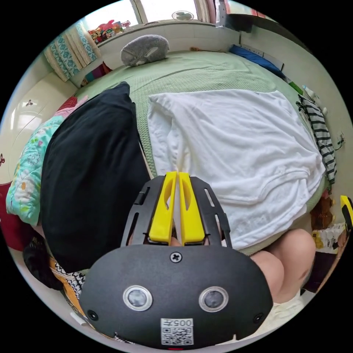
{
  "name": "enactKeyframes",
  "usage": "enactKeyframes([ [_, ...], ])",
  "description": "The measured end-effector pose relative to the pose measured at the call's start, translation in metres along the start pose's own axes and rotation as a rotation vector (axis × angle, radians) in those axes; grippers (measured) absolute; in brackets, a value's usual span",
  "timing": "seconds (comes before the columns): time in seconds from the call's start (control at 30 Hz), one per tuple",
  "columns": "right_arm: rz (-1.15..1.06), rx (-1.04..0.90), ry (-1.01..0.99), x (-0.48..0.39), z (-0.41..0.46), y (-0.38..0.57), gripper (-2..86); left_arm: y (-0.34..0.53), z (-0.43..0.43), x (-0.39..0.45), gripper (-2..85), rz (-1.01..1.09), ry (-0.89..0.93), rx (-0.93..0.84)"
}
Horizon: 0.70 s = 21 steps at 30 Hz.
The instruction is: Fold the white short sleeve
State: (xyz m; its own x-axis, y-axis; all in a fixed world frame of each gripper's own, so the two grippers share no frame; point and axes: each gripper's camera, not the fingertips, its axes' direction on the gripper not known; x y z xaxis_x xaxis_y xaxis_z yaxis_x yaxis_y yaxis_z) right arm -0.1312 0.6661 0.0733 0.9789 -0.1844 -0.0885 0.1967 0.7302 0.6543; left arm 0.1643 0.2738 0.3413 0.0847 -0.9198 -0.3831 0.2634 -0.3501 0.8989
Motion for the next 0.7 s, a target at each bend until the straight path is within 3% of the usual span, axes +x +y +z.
enactKeyframes([
  [0.2,0.015,0.021,-0.058,-0.018,-0.010,0.022,-0.9,0.009,-0.057,-0.009,0.5,-0.043,0.191,0.009],
  [0.33,0.040,0.030,-0.095,-0.021,-0.016,0.034,-0.9,0.016,-0.063,-0.014,0.4,-0.059,0.058,0.017],
  [0.47,0.070,0.032,-0.100,-0.021,-0.021,0.047,-0.8,0.027,-0.015,-0.034,0.2,-0.175,0.119,-0.206],
  [0.7,0.060,0.003,-0.063,-0.014,-0.014,0.060,2.2,0.057,-0.022,-0.006,2.5,-0.099,0.101,-0.104],
])
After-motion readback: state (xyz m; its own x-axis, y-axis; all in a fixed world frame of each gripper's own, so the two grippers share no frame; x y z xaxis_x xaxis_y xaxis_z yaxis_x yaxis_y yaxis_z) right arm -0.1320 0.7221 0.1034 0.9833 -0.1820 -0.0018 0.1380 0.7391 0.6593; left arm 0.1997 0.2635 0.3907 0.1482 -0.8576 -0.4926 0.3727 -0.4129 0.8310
